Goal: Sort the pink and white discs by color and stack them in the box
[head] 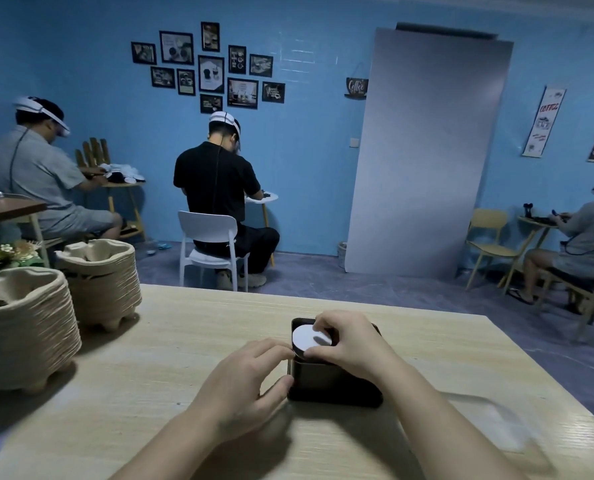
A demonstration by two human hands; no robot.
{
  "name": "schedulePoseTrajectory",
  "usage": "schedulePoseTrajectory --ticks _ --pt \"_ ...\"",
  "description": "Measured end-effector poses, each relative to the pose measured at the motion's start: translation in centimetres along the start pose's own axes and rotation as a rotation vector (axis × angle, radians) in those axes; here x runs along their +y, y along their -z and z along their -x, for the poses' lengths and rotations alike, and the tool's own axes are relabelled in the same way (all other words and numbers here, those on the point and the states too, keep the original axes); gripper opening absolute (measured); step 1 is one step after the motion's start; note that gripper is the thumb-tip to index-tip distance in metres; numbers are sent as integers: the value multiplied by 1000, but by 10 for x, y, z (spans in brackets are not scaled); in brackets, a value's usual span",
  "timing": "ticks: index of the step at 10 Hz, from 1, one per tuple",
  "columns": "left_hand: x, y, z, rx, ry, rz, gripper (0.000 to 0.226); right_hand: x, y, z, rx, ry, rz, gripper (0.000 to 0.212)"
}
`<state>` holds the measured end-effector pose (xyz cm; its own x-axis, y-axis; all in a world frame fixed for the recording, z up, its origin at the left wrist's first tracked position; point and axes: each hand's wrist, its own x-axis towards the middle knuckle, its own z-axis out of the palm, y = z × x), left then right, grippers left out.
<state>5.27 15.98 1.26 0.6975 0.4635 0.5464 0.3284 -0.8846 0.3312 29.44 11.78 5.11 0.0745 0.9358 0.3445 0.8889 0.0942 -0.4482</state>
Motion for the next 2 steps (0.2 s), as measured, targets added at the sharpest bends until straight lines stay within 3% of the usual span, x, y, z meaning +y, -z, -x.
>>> schedulePoseTrajectory --ticks 2 --pt "2 1 -1 5 11 1 31 7 5 8 85 -11 -81 31"
